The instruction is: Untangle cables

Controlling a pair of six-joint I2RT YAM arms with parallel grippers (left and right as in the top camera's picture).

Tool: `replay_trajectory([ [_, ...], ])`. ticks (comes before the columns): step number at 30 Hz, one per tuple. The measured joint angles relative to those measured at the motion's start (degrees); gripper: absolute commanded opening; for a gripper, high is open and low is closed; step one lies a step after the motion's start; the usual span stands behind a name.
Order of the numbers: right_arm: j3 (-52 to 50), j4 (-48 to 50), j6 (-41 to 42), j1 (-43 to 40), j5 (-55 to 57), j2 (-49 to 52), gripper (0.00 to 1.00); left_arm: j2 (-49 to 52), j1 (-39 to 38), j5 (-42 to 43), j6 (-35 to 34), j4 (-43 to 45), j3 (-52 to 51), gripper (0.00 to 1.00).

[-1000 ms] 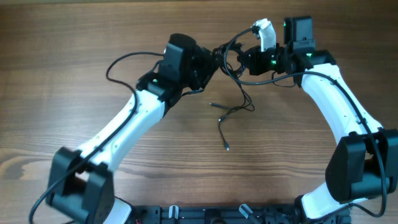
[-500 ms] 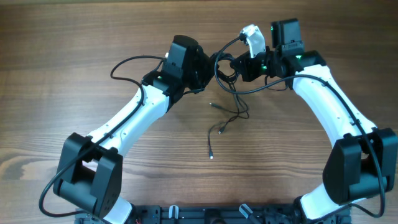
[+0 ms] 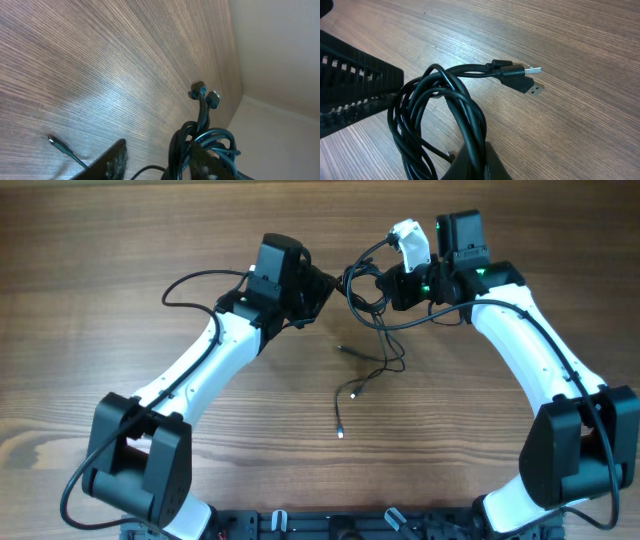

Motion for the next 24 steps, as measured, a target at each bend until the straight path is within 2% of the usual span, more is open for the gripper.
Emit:
replay_trajectory([
  [4,0.00,-0.09,0.00,0.00,-0.31,0.00,0.05,0.00,-0.09,-0.02,0.02,2.08,0.00,0.38],
  [6,0.00,-0.13,0.00,0.00,-0.33,0.00,0.05,0.00,-0.24,-0.02,0.07,2.45,0.00,0.38],
  [9,0.00,-0.13,0.00,0.00,-0.48,0.00,0.05,0.02,-1.14,-0.02,0.00,2.54,0.00,0.32],
  [10,0.00,-0.13,0.00,0.00,-0.50,0.00,0.04,0.02,-1.38,-0.02,0.00,2.67,0.00,0.27],
  [13,0.00,-0.13,0.00,0.00,-0.50,0.00,0.04,0.20,-1.60,-0.02,-0.70,2.71,0.00,0.23],
  [16,0.00,-0.15,0.00,0.00,-0.50,0.00,0.04,0.22,-1.77,-0.02,-0.96,2.71,0.00,0.05],
  [24,0.00,-0.39,0.02,0.00,-0.39,0.00,0.05,0.24,-1.81,-0.42,-1.16,3.08,0.00,0.04],
])
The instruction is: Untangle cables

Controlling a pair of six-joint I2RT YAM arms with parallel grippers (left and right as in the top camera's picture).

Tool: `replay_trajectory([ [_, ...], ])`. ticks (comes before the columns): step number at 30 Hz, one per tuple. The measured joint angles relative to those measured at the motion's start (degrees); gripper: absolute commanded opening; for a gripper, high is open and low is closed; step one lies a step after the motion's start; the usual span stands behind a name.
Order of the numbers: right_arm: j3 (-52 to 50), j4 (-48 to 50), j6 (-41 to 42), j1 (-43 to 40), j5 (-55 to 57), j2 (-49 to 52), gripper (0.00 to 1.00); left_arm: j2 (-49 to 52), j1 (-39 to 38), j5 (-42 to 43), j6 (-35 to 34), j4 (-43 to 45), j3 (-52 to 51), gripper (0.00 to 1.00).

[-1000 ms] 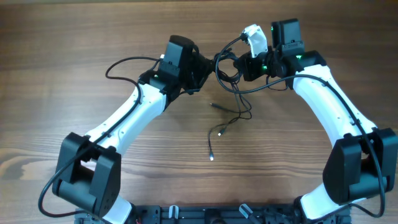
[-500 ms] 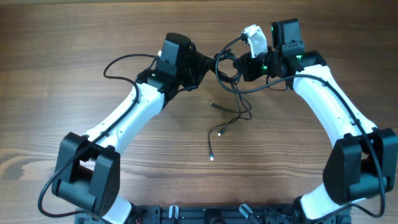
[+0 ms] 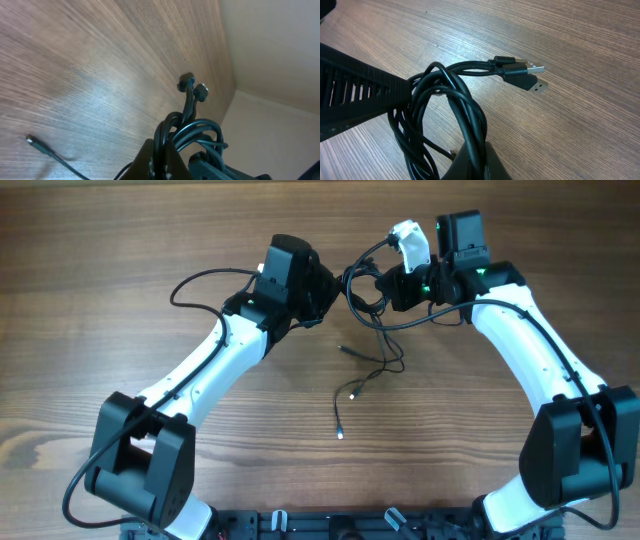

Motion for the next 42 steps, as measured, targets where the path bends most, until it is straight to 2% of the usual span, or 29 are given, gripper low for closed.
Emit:
replay_trajectory([
  [4,0.00,0.87,2.36,-0.11,4.35,0.00,0.04,0.00,2.29,6.49,-1.22,9.09,-0.15,0.04],
  [6,0.00,1.44,4.07,0.04,4.98,0.00,0.04,0.00,5.16,15.76,-4.22,17.42,-0.28,0.04],
  [10,0.20,0.87,8.33,0.17,8.46,0.63,0.04,-0.15,8.09,27.32,-10.62,30.45,-0.26,0.04],
  [13,0.02,0.63,10.93,-0.17,10.67,2.21,0.04,-0.37,11.98,33.42,-10.56,29.75,0.00,0.04],
  [14,0.00,0.63,11.37,-0.20,10.82,2.23,0.04,-0.39,13.79,35.89,-8.57,26.27,0.22,0.31],
  [15,0.00,0.63,11.56,-0.24,10.88,2.23,0.04,-0.39,15.06,37.22,-6.75,22.40,0.46,0.53],
  [16,0.00,0.57,11.74,-0.24,10.84,2.23,0.04,-0.39,16.15,38.27,-4.04,17.27,0.68,0.61],
  [17,0.00,0.70,11.74,-0.24,10.62,2.23,0.04,-0.39,16.87,38.97,-0.92,12.15,0.63,0.79],
  [18,0.00,0.79,11.74,-0.24,10.38,2.23,0.04,-0.39,16.90,39.39,0.52,10.69,0.52,1.00],
  [19,0.00,0.94,11.76,-0.24,9.90,2.23,0.04,-0.48,16.48,38.75,3.17,7.06,0.70,1.00],
  [20,0.00,0.90,11.74,-0.24,9.49,2.23,0.04,-0.55,15.28,37.51,5.53,4.83,0.63,0.99],
  [21,0.00,0.76,11.74,-0.24,9.20,2.23,0.04,-0.55,12.68,33.55,7.41,4.50,0.61,0.73],
  [23,0.00,0.74,11.74,-0.24,9.11,2.23,0.04,-0.55,9.55,27.36,8.48,4.09,0.63,0.34],
  [24,0.00,0.68,11.74,-0.24,9.11,2.23,0.04,-0.55,7.13,22.03,9.03,3.15,0.61,0.37],
  [26,0.00,0.66,11.74,-0.24,9.09,2.23,0.04,-0.57,2.38,12.48,10.64,0.33,0.68,0.53],
  [27,0.00,0.68,11.74,-0.24,9.09,2.23,0.05,-0.57,-0.17,7.50,11.43,-1.42,0.68,0.66],
  [28,0.00,0.61,11.74,-0.24,8.81,2.23,0.05,-0.57,-2.93,2.67,11.96,-2.01,0.66,0.69],
  [30,0.00,-0.02,10.05,-0.28,5.68,2.23,0.05,-0.52,-5.22,-2.14,12.41,-0.57,0.66,0.69],
  [31,0.00,-0.15,8.92,-0.28,3.67,2.23,0.04,-0.42,-5.35,-4.15,12.41,0.31,0.66,0.65],
  [32,0.00,-0.17,8.07,-0.28,2.51,2.23,0.05,-0.17,-5.22,-5.16,12.39,0.44,0.66,0.55],
  [33,0.00,-0.37,6.54,-0.26,1.38,2.23,0.05,0.24,-4.81,-5.88,12.33,0.52,0.66,0.34],
  [35,0.00,-0.39,5.27,-0.26,0.96,2.23,0.05,1.49,-3.02,-7.10,11.93,1.66,0.61,0.16],
  [39,0.00,-0.76,3.17,-0.26,0.50,2.23,0.05,1.60,0.81,-6.91,11.82,2.54,0.63,0.04],
  [41,0.00,-0.85,1.95,-0.04,0.50,2.23,0.05,1.60,1.27,-6.88,11.76,2.51,0.61,0.04],
  [42,0.00,-0.90,1.73,0.17,0.55,2.23,0.05,1.60,1.27,-6.86,11.74,2.51,0.63,0.07],
])
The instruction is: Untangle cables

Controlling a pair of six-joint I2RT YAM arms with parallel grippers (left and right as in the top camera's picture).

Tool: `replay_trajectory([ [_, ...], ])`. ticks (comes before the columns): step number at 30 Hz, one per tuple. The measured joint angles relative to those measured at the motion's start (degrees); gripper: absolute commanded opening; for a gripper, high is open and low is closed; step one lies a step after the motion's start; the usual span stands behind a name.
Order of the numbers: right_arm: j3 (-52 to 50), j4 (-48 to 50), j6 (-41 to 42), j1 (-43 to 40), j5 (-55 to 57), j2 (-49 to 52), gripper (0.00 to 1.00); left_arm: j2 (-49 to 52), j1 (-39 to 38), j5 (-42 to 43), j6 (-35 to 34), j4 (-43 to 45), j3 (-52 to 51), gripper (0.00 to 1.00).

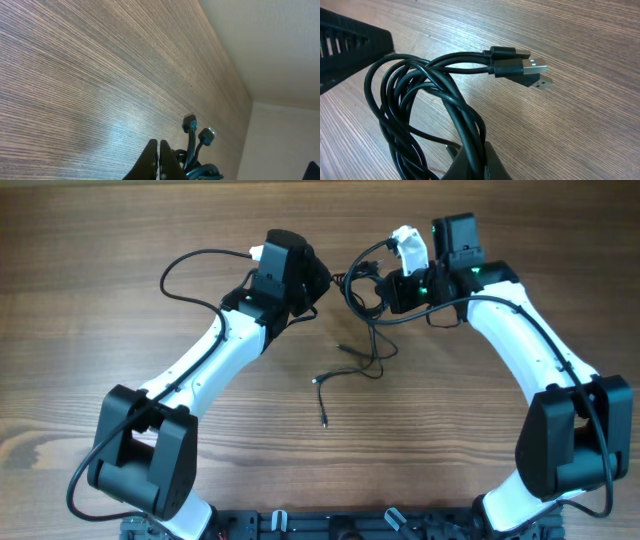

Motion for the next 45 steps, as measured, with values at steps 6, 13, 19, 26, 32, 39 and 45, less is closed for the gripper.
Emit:
replay_trajectory([
  [6,0.00,-0.20,-0.24,2.69,5.09,0.00,0.05,0.00,-0.04,4.37,-0.13,-0.24,0.00,0.25],
  [13,0.00,-0.33,-0.22,2.67,6.73,0.00,0.05,0.59,-1.11,7.37,-1.27,-4.63,0.00,0.20],
  [19,0.00,-0.74,-0.20,2.71,7.41,0.00,0.05,2.97,-2.25,7.80,-2.49,-3.91,0.00,0.04],
  [26,0.00,2.29,3.15,3.80,12.74,0.00,0.05,0.17,4.04,20.61,-2.14,-4.26,0.00,0.04],
  [32,0.04,3.61,13.73,3.85,8.70,0.00,0.45,-2.43,7.72,28.63,-1.95,-4.20,-0.02,0.04],
  [39,0.04,0.94,21.53,-9.05,-12.76,-0.28,0.61,-3.61,8.57,25.35,-7.45,-1.62,-0.02,0.04],
  [45,0.04,-3.32,27.17,-10.60,-26.10,-1.64,0.56,-3.91,4.09,10.82,-19.89,-1.40,-0.02,0.04],
])
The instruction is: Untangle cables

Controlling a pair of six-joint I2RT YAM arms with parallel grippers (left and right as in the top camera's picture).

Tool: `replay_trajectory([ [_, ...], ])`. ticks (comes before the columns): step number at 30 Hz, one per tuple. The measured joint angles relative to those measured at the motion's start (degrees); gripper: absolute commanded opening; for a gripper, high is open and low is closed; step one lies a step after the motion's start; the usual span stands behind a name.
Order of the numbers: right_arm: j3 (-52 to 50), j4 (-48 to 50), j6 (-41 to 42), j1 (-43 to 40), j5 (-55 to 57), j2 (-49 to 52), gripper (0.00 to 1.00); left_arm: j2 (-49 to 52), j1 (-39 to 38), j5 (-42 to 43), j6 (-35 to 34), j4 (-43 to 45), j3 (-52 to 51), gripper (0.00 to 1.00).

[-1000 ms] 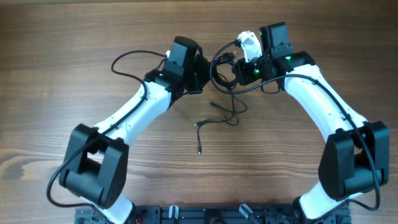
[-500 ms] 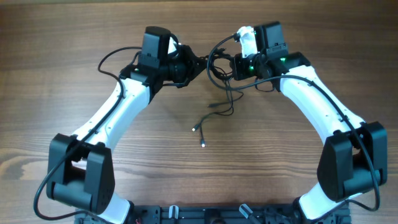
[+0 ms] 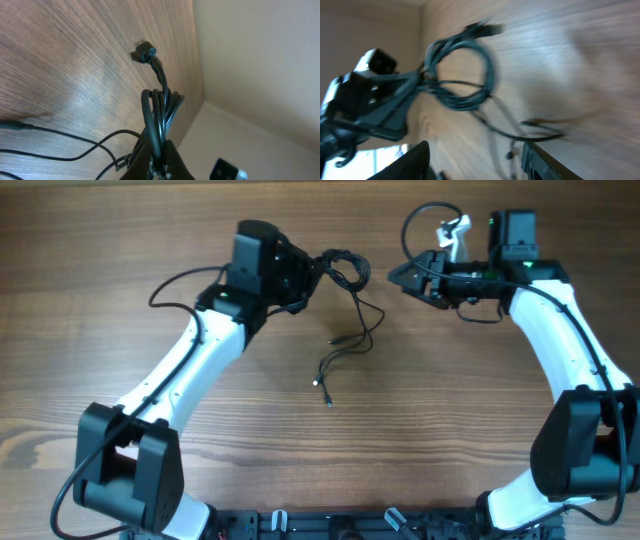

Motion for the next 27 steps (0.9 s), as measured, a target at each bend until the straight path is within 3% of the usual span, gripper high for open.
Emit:
replay_trajectory([
  [2,0.00,0.39,4.07,2.71,-0.70,-0.02,0.38,0.00,-2.69,-4.61,-5.09,-0.02,0.00,0.04],
  [4,0.00,0.70,12.83,5.03,0.28,-0.02,0.56,0.00,-4.81,-8.44,-9.86,-0.02,0.00,0.04],
  [6,0.00,0.70,20.74,6.82,3.17,-0.02,0.57,0.00,-5.92,-10.12,-13.94,-0.02,0.00,0.04],
  [8,0.00,0.85,31.15,8.94,8.76,-0.02,0.66,0.00,-6.16,-11.26,-17.64,-0.02,0.00,0.04],
  [11,0.00,0.90,41.29,10.32,14.23,-0.02,0.64,0.00,-6.16,-11.91,-20.09,-0.02,0.00,0.04],
  [12,0.00,1.27,45.40,10.32,15.93,0.09,0.59,0.00,-6.16,-12.13,-20.57,0.00,0.00,0.04],
  [16,-0.04,7.50,53.57,10.32,17.79,2.56,0.51,0.00,-6.16,-12.33,-21.16,0.00,0.00,0.04],
  [19,-0.07,11.43,53.48,10.32,17.88,4.11,0.51,0.00,-6.16,-12.11,-19.41,0.02,0.00,0.04],
  [23,-0.04,14.34,38.07,9.09,14.84,4.11,0.62,0.00,-5.57,-11.85,-5.79,0.31,0.00,0.04],
  [27,-0.04,14.23,22.23,5.38,13.94,4.11,0.56,0.00,-3.96,-9.51,7.34,3.23,-0.04,0.04],
])
